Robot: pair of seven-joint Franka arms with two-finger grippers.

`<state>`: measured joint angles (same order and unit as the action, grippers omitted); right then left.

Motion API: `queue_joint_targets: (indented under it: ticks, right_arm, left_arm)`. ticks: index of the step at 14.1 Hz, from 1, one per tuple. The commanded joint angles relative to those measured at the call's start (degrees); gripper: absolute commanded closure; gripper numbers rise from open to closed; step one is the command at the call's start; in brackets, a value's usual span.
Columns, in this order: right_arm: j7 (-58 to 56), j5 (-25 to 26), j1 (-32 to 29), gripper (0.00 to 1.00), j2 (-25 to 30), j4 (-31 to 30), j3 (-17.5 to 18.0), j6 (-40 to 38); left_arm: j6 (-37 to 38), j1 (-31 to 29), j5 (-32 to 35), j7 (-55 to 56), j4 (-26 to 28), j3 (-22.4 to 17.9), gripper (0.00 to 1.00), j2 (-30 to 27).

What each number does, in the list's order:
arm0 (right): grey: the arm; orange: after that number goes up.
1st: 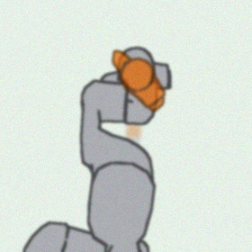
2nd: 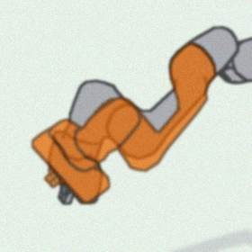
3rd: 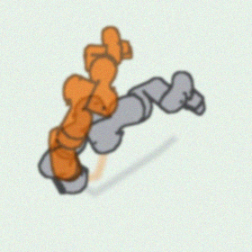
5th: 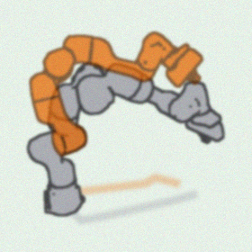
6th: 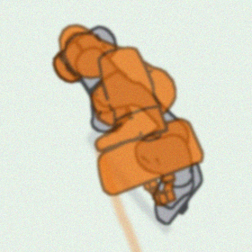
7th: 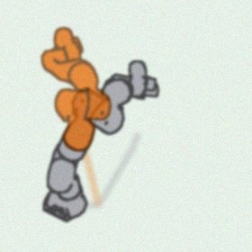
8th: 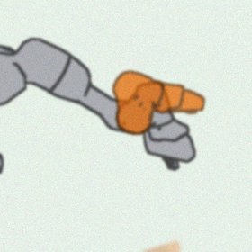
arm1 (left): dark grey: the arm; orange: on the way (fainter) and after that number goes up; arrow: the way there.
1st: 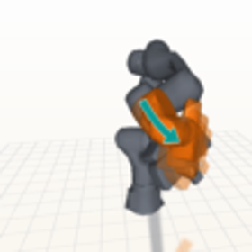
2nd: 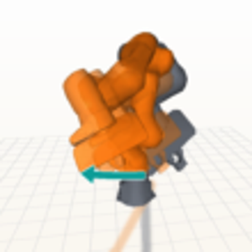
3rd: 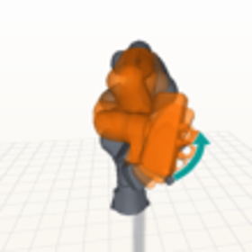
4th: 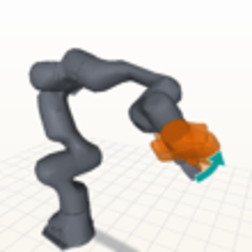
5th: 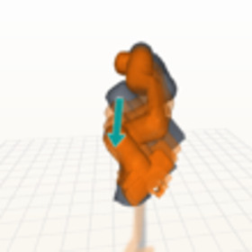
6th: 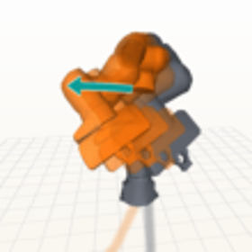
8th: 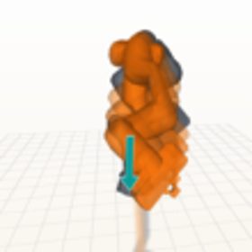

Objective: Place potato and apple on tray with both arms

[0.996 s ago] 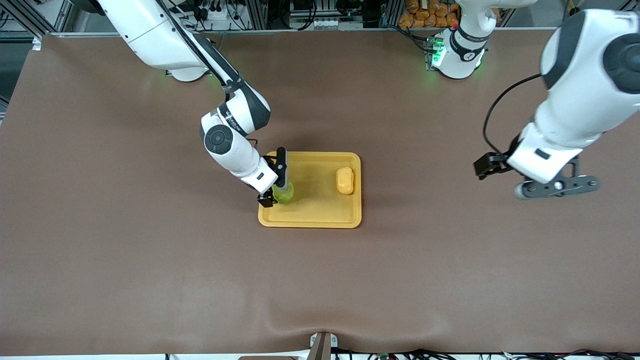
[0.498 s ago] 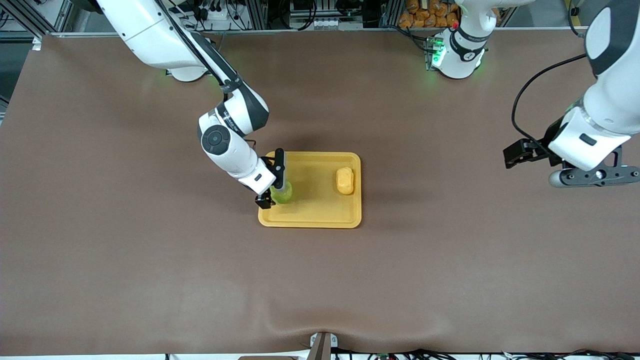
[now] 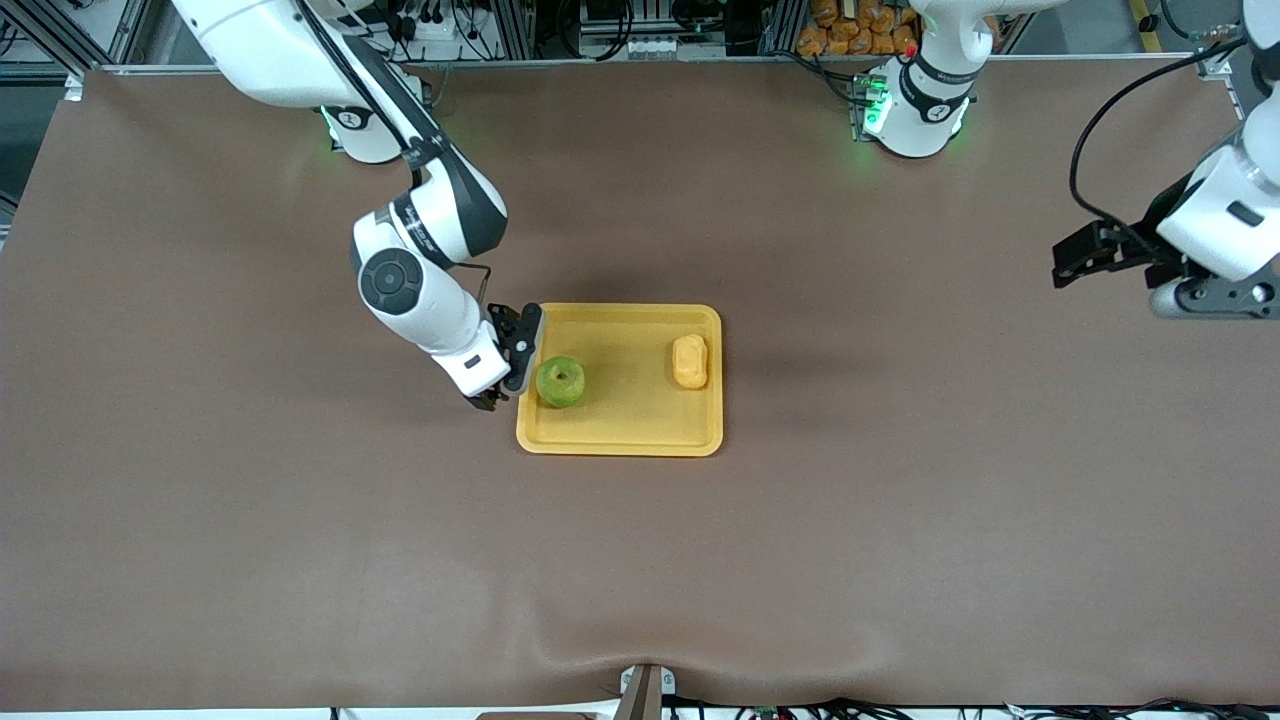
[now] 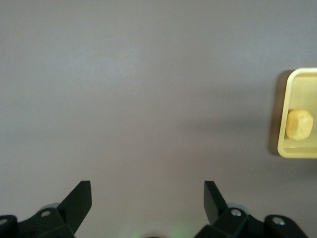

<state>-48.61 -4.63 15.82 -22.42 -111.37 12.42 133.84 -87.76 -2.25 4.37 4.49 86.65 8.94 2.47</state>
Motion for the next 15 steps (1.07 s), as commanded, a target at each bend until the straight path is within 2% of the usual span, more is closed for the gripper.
queue_joint_targets:
  ticks: [1, 4, 7, 10, 13, 15]
  right_arm:
    - [6.9, 0.0, -1.4, 0.00, 4.6, -0.7, -1.6, -3.7]
    - [13.6, 0.0, -6.5, 0.00, 8.4, 2.0, -3.8, -6.0]
    - [17.7, -0.9, -13.0, 0.00, 9.7, 8.4, -3.7, -17.4]
    - [22.6, -1.1, -18.8, 0.00, 13.9, 11.3, -3.6, -23.5]
    - [37.0, -1.1, -19.9, 0.00, 18.0, 11.1, -3.8, -30.5]
    - [45.9, -1.0, -19.7, 0.00, 21.0, 11.1, -5.4, -33.1]
  left_arm:
    - [2.4, 2.0, -1.2, -1.0, 4.1, -2.8, 0.00, -5.1]
    - [5.2, 2.3, -2.1, -0.9, 4.1, -2.7, 0.00, -7.6]
    - [6.5, 2.5, -2.1, -0.9, 4.2, -3.2, 0.00, -9.3]
    - [7.3, 5.1, -2.1, -0.8, 4.2, -6.2, 0.00, -10.1]
    - [7.7, 4.4, -2.2, -0.8, 3.9, -6.2, 0.00, -10.0]
    - [7.6, 4.4, -2.4, -0.6, 4.0, -6.2, 0.00, -10.0]
